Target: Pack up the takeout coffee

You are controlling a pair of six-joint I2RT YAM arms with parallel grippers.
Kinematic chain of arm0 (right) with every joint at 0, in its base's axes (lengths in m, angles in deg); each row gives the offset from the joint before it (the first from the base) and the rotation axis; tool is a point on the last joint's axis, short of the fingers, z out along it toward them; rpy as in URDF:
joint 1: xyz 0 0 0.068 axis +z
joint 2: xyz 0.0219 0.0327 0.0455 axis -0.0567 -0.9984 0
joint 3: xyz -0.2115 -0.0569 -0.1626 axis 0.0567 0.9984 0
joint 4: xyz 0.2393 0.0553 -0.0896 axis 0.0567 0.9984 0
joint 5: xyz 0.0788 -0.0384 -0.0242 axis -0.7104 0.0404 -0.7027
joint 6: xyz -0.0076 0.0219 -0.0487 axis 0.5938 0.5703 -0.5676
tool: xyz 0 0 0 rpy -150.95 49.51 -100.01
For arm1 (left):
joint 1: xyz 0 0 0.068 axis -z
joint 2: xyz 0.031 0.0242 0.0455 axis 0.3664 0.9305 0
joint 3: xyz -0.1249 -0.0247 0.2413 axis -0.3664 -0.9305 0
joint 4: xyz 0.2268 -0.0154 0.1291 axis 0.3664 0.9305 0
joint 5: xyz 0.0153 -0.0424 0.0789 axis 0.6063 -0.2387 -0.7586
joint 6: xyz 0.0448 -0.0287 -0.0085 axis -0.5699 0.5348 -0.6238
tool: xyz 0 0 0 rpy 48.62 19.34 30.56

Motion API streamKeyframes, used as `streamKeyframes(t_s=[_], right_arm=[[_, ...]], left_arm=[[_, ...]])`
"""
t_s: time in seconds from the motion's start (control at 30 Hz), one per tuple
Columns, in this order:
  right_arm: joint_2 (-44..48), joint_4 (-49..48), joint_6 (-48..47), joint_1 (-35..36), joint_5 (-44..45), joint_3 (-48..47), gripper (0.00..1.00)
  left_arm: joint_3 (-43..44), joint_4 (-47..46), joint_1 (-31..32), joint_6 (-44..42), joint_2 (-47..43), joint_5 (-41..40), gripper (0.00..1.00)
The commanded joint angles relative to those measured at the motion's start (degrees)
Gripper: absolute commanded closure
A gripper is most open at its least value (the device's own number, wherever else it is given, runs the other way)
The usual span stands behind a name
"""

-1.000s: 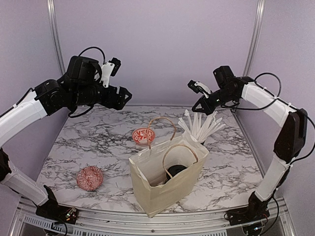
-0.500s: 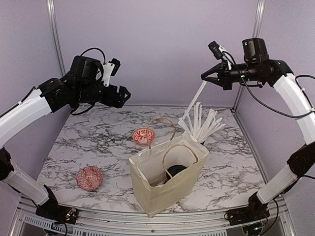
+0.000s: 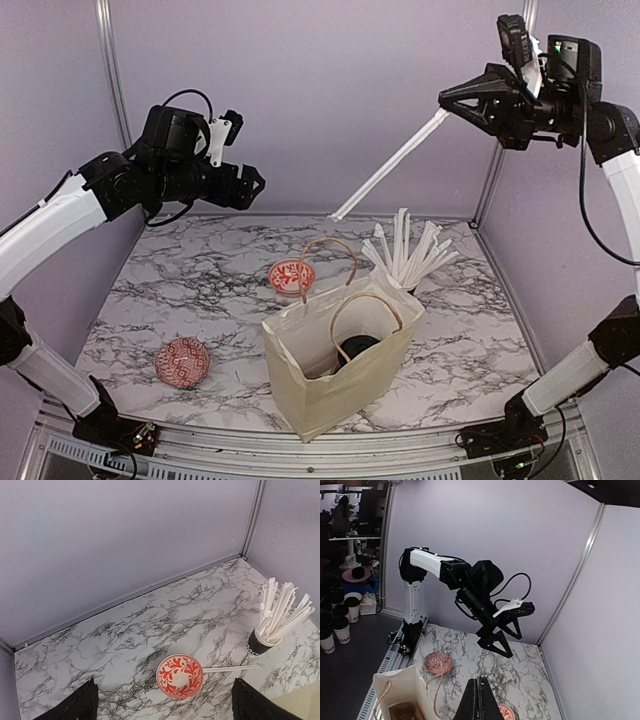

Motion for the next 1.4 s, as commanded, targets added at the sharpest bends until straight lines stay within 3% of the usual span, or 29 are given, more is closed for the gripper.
streamKeyframes(t_s=[0.0, 0.3, 0.5, 0.7, 0.87, 1.1, 1.37], right_arm=[[0.5, 2.2, 0.3, 2.5, -12.3, 1.2, 1.00], [3.1, 2.6, 1.2, 4.3, -18.6, 5.6, 1.00], [3.3, 1.4, 0.8, 5.2, -12.5, 8.4, 1.00], [-1.1, 2.8, -2.3, 5.2, -5.1, -4.7, 1.00], [-3.5, -5.0, 5.9, 5.2, -13.0, -7.0, 1.00], [-0.2, -10.6, 11.9, 5.2, -19.6, 5.1, 1.00], [4.2, -10.5, 9.4, 6.4, -13.2, 20.7, 1.00]], left_arm=[[1.2, 0.2, -0.6, 0.4, -0.7, -1.3, 0.06], [0.3, 0.8, -0.6, 1.0, -1.5, -2.5, 0.07], [-0.4, 0.8, -0.6, 1.5, -1.9, -2.1, 0.07], [-0.1, 0.7, -0.6, 1.3, -1.8, -1.8, 0.07], [-0.2, 0.7, -0.6, 1.0, -2.5, -2.0, 0.06], [-1.1, 0.7, -0.8, 0.4, -4.2, -3.3, 0.06], [-3.3, 0.7, -0.8, 1.5, -4.5, -2.9, 0.06]])
